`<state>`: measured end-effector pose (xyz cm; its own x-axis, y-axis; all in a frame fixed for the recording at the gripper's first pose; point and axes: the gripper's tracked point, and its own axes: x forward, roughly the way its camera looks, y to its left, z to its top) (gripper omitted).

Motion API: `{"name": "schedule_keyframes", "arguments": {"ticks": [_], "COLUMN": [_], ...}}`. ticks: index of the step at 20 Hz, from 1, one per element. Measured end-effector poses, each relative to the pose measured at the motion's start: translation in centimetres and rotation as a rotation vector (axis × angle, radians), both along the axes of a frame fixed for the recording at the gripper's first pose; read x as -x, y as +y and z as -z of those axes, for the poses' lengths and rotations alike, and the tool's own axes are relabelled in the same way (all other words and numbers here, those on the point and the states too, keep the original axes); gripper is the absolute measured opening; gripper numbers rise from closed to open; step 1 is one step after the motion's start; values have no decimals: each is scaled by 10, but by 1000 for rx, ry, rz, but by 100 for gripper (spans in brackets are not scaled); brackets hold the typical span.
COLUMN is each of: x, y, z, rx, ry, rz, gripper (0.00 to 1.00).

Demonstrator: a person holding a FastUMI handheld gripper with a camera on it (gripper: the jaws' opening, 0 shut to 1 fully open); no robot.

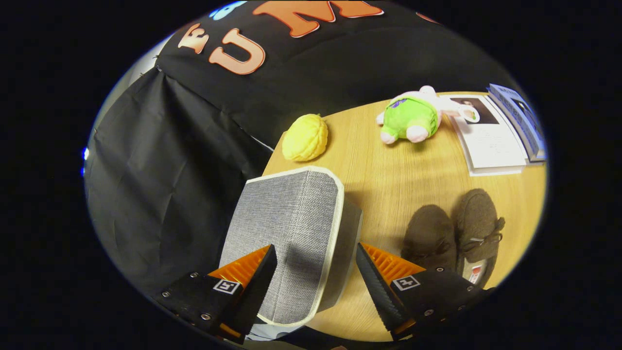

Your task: Open the storage box then place both shoes into the box .Put the left shoe in first, then the right shoe, with the right side of both shoes facing outward in a uniform manner.

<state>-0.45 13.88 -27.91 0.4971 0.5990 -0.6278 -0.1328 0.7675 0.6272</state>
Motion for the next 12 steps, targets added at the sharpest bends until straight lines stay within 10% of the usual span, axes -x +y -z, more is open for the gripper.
{"name": "schedule_keyframes", "arguments": {"ticks": [12], "x": [16], "y": [46], "z": [24], "rx": [-271], "ry": [218], "rz": [-27], "gripper": [97]}}
